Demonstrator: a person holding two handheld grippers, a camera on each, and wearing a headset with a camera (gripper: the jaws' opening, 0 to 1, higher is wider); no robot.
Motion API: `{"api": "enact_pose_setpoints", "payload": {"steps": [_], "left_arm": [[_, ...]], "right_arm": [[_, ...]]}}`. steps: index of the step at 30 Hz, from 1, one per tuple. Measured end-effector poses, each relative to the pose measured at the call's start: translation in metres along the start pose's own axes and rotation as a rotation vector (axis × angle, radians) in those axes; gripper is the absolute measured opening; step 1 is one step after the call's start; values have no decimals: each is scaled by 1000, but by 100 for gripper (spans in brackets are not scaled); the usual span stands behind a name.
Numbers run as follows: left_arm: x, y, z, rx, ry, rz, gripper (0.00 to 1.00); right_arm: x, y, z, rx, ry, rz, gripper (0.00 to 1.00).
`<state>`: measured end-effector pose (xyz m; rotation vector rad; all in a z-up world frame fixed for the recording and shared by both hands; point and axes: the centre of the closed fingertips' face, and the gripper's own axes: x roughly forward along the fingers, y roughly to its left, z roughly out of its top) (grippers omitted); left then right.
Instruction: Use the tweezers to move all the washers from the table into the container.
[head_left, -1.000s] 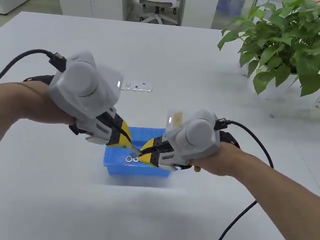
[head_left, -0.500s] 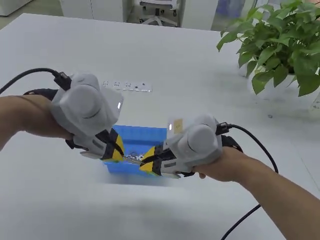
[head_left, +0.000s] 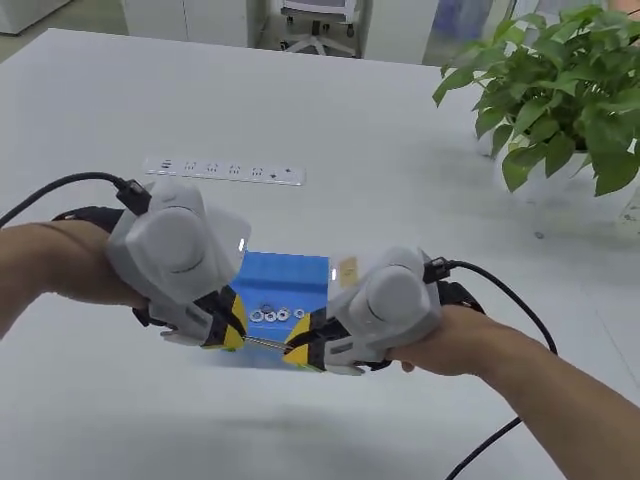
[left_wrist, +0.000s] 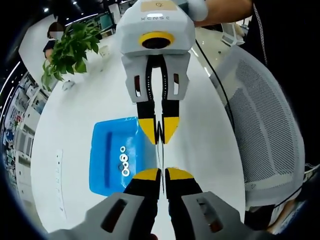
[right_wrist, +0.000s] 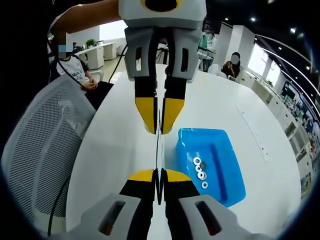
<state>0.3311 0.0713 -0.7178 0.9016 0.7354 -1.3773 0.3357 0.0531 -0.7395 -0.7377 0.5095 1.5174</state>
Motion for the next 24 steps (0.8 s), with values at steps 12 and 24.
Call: {"api": "enact_pose_setpoints", "payload": {"steps": [12,24], "left_arm": [[13,-9,-8,-14,-9,0,6],[30,-20,-20,-31,-17,0,6]], "right_arm": [[1,10,-5,-4,19,10,7],[11,22,-13,4,22,9,7]]}}
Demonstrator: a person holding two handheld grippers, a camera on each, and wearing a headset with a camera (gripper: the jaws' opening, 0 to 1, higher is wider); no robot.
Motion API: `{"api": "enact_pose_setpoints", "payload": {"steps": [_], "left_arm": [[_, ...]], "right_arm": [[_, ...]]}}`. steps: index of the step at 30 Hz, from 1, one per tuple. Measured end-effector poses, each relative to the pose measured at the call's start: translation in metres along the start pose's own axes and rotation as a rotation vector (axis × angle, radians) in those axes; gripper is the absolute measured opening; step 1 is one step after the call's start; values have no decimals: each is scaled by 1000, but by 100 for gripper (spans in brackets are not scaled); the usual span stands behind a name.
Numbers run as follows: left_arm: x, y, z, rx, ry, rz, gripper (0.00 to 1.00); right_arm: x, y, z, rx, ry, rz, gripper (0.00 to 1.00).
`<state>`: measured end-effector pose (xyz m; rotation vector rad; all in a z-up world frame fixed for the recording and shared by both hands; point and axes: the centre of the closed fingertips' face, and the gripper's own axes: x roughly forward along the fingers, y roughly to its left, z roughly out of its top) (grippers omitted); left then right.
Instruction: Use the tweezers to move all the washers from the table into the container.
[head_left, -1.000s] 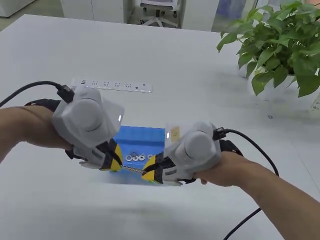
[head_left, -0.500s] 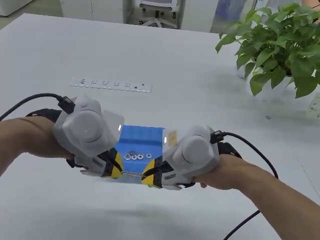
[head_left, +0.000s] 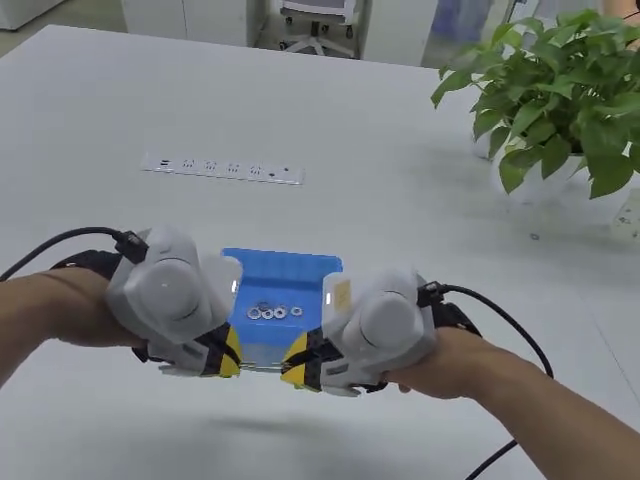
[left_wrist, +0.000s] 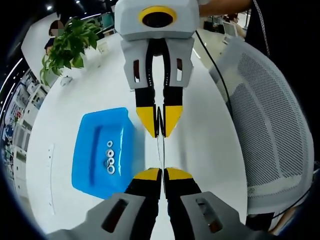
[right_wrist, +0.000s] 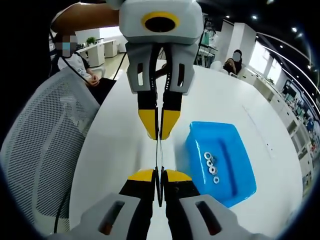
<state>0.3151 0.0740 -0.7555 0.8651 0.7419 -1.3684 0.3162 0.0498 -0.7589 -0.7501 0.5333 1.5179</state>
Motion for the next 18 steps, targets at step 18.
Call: {"api": "enact_pose_setpoints", "payload": {"steps": [18], "left_arm": [[23,-17,-16,-8,29,-45,6]], "right_arm": [[25,18,-17,24,17,30,8]]}}
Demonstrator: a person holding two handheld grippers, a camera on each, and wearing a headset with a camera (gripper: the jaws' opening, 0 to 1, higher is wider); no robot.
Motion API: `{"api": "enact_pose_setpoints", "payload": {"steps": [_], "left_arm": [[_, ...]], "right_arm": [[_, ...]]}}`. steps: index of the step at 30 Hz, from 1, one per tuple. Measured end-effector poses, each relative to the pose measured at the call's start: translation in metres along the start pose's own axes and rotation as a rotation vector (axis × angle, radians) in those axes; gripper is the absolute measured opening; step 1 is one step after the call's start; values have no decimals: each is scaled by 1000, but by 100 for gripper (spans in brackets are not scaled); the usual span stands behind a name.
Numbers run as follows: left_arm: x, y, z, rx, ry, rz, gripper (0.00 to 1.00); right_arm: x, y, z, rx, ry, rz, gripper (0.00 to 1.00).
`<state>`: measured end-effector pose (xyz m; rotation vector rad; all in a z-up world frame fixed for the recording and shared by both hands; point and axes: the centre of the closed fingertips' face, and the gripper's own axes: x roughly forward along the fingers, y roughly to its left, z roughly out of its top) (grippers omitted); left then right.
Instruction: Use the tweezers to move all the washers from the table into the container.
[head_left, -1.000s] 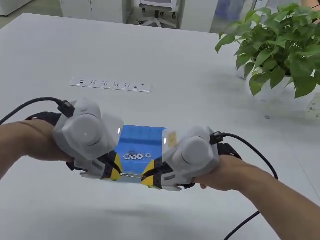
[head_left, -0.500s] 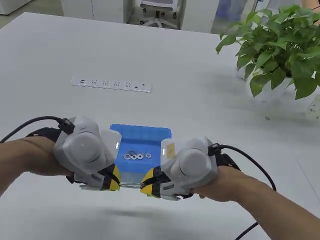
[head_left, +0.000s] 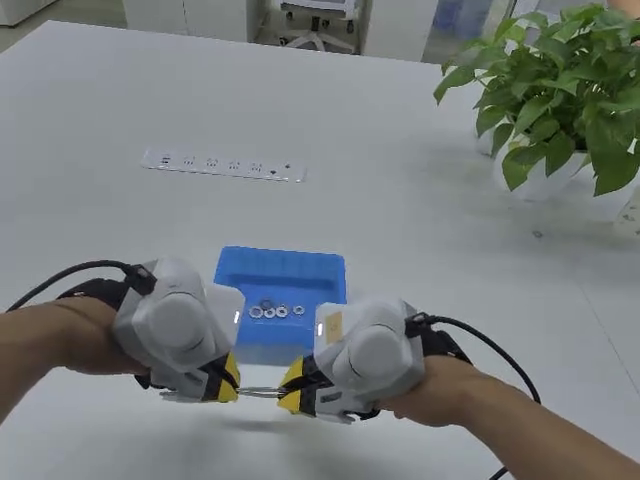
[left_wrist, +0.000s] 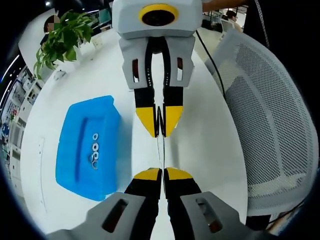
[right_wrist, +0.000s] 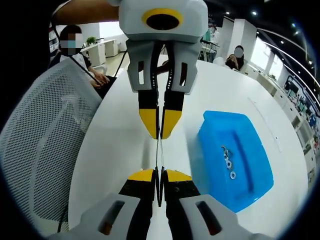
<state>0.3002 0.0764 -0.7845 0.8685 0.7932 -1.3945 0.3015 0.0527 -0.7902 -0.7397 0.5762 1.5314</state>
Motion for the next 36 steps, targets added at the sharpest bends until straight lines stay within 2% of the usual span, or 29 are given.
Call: {"api": "enact_pose_setpoints", "payload": {"steps": [13,19,36], "left_arm": [[12,-6,-7,-1,20,-10,6],[17,-13,-10,5,30,-25,7],[26,-23,-16,12,46,-40,7]], "right_arm": [[12,7,-10,-4,20,16,9],[17,14,-14,-16,37,26,9],[18,23,-15,-22,46,35,11]]}}
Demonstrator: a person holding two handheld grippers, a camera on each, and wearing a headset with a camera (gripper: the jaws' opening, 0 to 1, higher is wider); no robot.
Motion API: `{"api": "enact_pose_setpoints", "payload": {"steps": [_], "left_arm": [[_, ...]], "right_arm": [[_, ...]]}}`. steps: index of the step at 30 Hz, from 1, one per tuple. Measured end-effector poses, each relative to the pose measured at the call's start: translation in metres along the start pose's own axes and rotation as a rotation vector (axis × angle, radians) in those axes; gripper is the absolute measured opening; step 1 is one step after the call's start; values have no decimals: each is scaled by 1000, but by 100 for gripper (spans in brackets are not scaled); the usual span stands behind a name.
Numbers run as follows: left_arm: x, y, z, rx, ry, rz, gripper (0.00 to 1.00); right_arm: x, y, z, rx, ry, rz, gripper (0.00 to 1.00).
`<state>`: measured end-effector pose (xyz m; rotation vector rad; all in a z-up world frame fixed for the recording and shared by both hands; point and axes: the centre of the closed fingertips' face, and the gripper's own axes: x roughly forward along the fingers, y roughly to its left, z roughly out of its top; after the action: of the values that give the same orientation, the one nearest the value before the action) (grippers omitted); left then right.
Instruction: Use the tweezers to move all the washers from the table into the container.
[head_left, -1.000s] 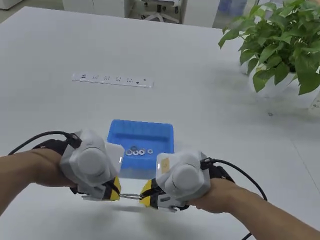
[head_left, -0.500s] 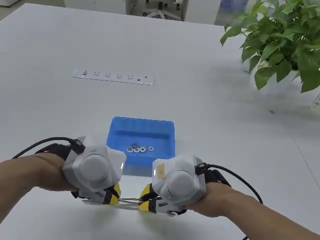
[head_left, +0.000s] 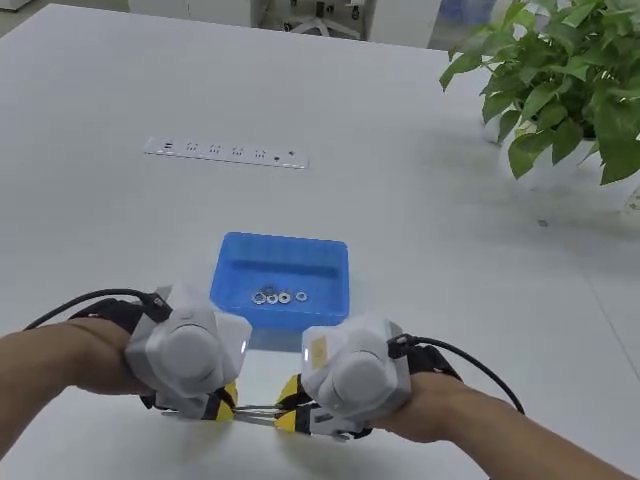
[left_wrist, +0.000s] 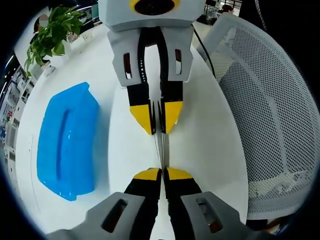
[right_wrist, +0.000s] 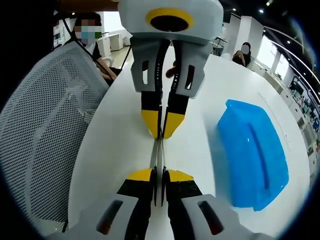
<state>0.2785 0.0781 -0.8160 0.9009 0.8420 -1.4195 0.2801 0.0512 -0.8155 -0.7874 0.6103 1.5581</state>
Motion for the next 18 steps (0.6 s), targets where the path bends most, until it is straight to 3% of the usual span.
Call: {"api": "enact_pose_setpoints", "payload": {"steps": [8,11,18], "left_arm": [[-1,0,-2,3,2,4,7],[-3,4,-4,5,8,27,10],[-16,8,-4,-23,-17,59,14]], "right_arm": [[0,0,-1,-10,11,-7,12],[-3,-3,-2,-4,21,-31,17],[-18,-9,0,47,-12,-75,24]]}}
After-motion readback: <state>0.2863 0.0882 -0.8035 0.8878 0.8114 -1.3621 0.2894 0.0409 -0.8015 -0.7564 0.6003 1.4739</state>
